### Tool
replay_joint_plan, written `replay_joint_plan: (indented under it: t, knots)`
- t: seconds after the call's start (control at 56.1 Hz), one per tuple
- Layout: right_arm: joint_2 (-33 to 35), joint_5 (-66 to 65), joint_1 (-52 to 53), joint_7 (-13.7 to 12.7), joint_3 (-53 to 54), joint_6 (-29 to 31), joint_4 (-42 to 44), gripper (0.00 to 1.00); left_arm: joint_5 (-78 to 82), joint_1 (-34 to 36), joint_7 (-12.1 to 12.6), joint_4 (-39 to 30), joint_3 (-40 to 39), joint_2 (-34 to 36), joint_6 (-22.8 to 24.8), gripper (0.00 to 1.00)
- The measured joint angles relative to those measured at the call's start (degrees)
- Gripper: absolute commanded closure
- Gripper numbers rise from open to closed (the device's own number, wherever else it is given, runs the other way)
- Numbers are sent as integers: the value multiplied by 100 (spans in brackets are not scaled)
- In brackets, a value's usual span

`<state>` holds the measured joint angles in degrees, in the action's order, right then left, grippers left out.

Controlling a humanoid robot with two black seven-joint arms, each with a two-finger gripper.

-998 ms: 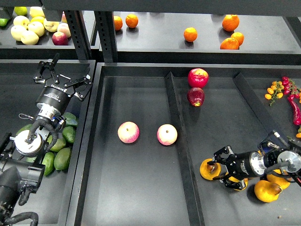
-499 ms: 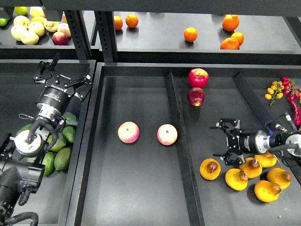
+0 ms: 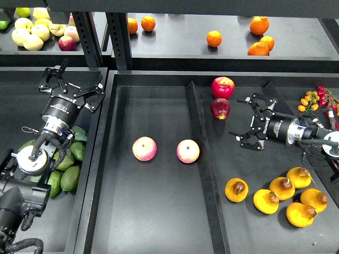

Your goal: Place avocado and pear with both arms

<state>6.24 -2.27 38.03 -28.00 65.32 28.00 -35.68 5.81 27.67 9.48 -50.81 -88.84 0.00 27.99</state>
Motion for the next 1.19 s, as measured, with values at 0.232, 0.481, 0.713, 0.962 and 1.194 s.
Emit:
replay_joint_plan:
  t: [0.232,0.481,0.713,0.962,1.194]
  knots:
    - [-437,9,-14,866,260,0,215,1,-3,-8,-13,-14,0,0,0,1]
    - [-620,9,-3,1828,1162,0,427,0,-9,-8,-39,-20,184,0,0,1]
    - [-625,-20,-56,1866,1450,0,592,0,-2,-2,-48,17,234,0,0,1]
    - [-625,-146,-137,1863,1679,0,635,0,-1,33,-52,73,287,0,3,1]
    - [-624,-211,-179,1864,1788,0,683,0,0,62,-72,89,338,0,3,1]
